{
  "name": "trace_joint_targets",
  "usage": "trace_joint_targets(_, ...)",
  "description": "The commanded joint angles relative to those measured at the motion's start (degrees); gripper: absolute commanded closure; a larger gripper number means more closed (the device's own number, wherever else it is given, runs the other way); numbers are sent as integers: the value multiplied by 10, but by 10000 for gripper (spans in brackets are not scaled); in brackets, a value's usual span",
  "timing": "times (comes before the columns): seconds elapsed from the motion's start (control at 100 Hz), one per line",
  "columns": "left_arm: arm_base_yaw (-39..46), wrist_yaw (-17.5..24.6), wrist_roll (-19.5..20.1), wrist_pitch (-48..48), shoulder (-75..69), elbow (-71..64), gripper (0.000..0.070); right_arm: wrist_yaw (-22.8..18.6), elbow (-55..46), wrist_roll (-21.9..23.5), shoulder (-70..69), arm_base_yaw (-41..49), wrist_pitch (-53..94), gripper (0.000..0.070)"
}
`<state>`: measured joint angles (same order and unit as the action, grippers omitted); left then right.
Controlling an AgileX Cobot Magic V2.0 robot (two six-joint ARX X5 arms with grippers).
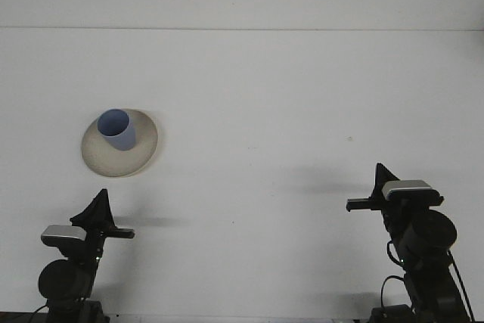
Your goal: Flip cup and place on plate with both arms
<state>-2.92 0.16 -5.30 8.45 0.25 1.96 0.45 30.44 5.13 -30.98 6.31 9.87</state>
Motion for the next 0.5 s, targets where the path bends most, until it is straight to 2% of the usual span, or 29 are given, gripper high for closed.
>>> trace_joint_targets(0.0, -2, 1, 0, 6, -1, -11, 689, 2, -2, -5, 13, 1, -9, 699)
trace_joint_targets(0.49, -2, 1, 0, 6, -1, -11, 689, 11, -179, -5, 232, -14, -75, 699)
